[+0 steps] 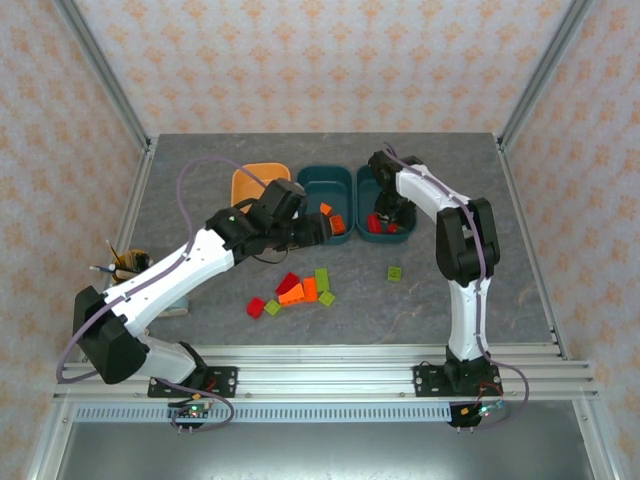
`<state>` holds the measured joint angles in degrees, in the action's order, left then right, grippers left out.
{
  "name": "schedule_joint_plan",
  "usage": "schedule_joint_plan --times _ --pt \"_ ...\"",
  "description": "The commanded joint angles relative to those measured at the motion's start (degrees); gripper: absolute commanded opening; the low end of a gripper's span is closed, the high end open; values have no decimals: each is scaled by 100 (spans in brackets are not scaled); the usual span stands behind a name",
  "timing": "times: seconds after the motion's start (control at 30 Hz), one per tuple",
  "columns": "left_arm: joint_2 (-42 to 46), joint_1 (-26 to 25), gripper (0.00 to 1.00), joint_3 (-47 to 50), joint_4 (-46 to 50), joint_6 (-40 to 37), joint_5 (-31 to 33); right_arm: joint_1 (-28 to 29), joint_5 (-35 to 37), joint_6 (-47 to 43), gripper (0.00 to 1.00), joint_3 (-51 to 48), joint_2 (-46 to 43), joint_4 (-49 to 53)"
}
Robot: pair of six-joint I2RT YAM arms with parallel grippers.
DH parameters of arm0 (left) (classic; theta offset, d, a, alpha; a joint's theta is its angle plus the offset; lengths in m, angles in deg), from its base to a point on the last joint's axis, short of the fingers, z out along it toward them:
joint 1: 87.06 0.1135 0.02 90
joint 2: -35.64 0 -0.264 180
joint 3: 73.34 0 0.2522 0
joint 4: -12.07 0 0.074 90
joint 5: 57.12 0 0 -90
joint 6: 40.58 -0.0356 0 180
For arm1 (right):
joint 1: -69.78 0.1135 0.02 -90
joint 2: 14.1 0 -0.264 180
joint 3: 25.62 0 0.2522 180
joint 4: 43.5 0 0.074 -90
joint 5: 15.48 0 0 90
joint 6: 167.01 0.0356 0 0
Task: Sort the legos into containers by color
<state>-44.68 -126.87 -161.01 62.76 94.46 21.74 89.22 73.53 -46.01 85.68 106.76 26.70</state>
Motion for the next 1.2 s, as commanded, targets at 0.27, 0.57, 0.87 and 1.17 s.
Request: schedule_joint_plan --times 0.27,0.57,0.87,1.17 --pt "-647 -494 74 -613 195 -38 41 13 303 -35 55 -249 -1890 444" --pt "-2156 -1160 75 -1512 252 133 220 33 -165 -10 60 -1961 -5012 1334" --pt "-4342 -1671 82 -3756 1589 304 712 31 -829 345 70 -2766 -7200 2687" --pt "-5711 -1754 85 -5268 2173 176 1017 27 -1624 396 75 -3046 -8224 2692"
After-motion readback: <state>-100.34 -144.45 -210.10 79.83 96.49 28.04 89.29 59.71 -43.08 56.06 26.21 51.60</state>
